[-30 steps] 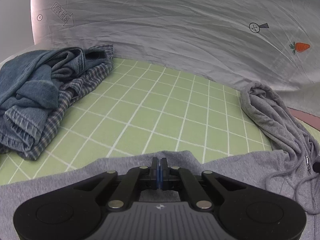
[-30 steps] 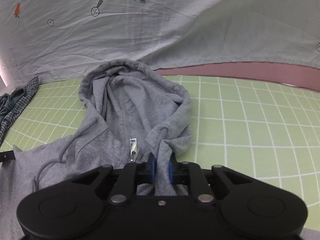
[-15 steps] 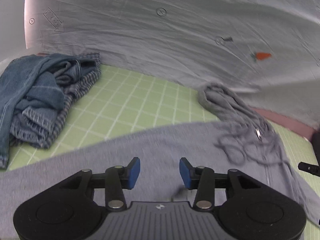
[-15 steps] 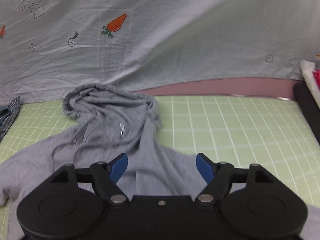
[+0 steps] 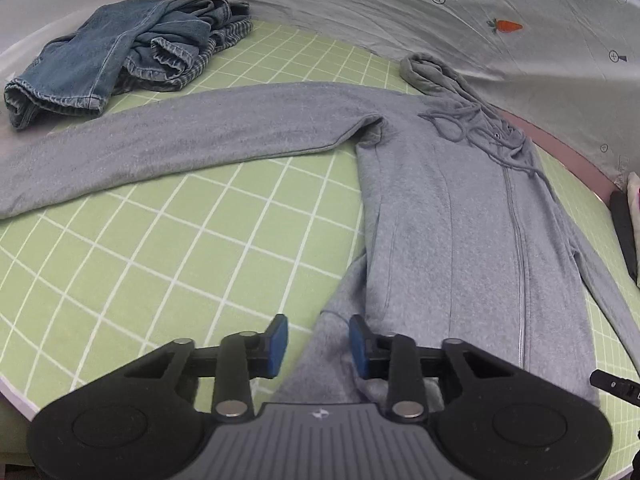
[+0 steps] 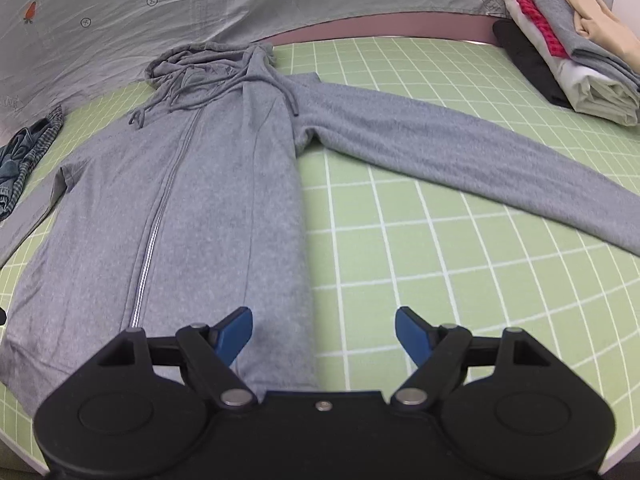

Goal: Fold clothes

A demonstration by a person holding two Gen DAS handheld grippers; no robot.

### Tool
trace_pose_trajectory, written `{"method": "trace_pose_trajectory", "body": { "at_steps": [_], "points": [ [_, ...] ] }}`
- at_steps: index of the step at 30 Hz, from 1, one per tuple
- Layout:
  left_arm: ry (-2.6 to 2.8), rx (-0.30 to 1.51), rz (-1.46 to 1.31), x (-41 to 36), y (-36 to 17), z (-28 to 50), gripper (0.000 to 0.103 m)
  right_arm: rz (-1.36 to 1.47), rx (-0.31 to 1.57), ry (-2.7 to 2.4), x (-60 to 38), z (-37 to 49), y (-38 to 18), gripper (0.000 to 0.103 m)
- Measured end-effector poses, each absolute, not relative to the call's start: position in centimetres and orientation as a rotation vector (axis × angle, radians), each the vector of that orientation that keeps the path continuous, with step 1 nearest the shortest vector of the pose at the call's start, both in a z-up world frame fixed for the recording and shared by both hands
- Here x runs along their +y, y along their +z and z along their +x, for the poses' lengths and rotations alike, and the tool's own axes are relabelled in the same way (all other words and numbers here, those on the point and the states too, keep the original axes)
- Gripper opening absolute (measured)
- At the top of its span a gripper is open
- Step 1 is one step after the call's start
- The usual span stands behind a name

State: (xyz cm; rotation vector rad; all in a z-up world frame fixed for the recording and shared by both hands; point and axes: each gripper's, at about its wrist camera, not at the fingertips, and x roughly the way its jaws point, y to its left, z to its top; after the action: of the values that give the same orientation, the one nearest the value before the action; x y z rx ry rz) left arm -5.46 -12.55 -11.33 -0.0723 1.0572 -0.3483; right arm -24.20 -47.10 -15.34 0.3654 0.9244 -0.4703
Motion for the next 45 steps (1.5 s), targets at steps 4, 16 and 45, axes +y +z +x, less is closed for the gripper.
{"method": "trace_pose_trajectory", "body": {
  "at_steps": [4, 16, 45],
  "points": [
    [-0.375, 1.067, -0.033, -12.6, -12.0, -6.5, 0.024, 0.376, 0.915, -0.456, -46.9, -25.4, -15.4, 0.077],
    [-0.403, 1.076, -0.007, -13.0, -13.5, -6.9, 0.007, 0.494, 0.95, -0.394, -45.6, -26.5, -16.7, 0.04],
    [-0.218, 1.008, -0.068, -7.8, -10.7, -6.9, 0.094, 0.325, 0.904, -0.442, -44.2, -27.1, -14.4, 0.098]
  ]
}}
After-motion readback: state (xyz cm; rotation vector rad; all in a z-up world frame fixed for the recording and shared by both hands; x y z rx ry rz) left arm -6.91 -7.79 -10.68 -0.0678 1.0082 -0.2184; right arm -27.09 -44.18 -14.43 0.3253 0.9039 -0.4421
